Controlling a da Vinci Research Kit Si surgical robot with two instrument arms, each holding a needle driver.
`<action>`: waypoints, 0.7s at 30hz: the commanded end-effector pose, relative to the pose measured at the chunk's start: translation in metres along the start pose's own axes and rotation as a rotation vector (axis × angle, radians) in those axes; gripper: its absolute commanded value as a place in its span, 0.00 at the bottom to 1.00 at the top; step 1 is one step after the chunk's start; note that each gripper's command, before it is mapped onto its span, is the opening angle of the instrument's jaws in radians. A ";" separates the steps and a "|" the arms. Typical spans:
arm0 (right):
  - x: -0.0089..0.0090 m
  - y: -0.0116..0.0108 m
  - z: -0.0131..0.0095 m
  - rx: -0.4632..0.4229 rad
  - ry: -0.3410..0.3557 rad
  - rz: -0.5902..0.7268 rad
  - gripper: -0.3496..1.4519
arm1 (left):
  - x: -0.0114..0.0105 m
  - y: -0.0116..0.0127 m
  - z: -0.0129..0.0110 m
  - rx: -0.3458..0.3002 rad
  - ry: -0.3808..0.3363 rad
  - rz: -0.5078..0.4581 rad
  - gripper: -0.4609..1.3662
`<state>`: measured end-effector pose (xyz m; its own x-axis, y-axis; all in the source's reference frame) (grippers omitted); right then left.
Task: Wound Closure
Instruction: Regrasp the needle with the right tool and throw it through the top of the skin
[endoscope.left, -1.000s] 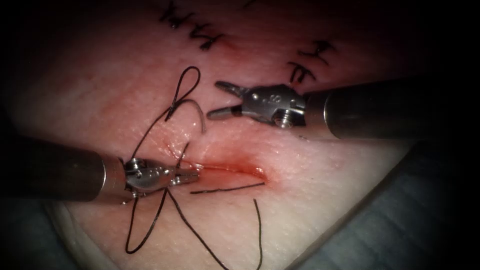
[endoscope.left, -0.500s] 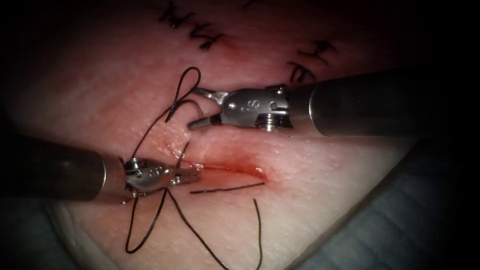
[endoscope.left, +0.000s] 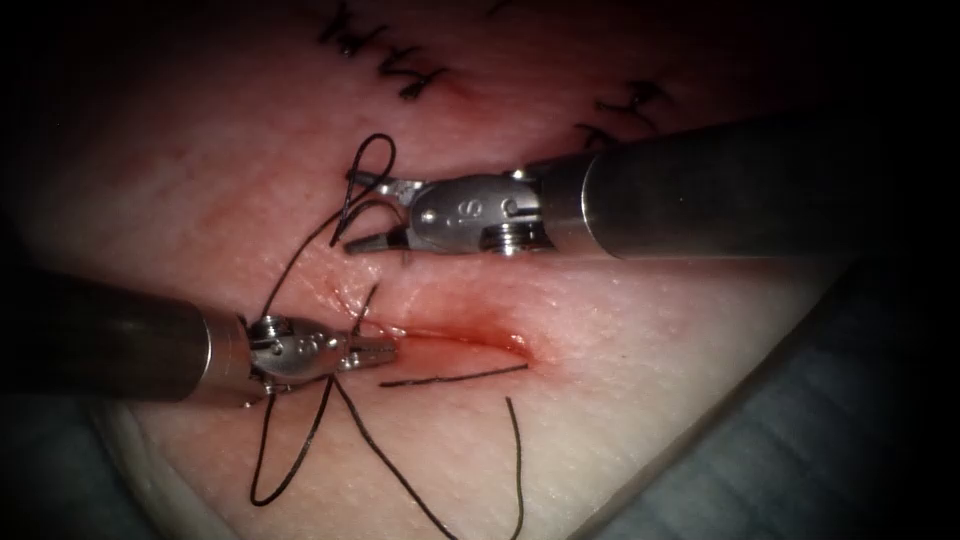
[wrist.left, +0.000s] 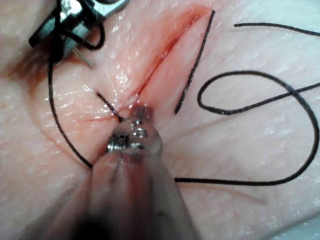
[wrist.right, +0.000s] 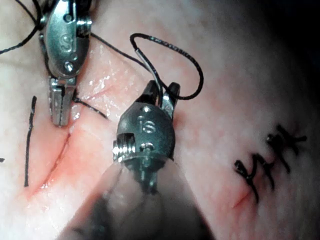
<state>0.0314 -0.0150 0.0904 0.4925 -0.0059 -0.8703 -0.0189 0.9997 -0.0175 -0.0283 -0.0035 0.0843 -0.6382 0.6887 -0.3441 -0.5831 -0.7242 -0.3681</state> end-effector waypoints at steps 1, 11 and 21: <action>0.0000 0.0001 -0.0001 -0.002 0.000 0.002 0.00 | 0.0000 0.0000 0.0000 -0.011 0.001 0.000 0.06; -0.0005 0.0007 -0.0007 -0.023 0.025 0.292 0.00 | 0.0000 0.0000 0.0000 -0.011 0.001 0.000 0.06; -0.0038 0.0040 -0.0003 0.060 0.097 0.782 0.00 | -0.0004 0.0000 -0.0004 -0.013 0.001 0.009 0.06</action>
<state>0.0288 -0.0109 0.0940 0.2775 0.7014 -0.6565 -0.2816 0.7127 0.6425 -0.0279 -0.0038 0.0841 -0.6423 0.6832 -0.3475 -0.5769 -0.7294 -0.3678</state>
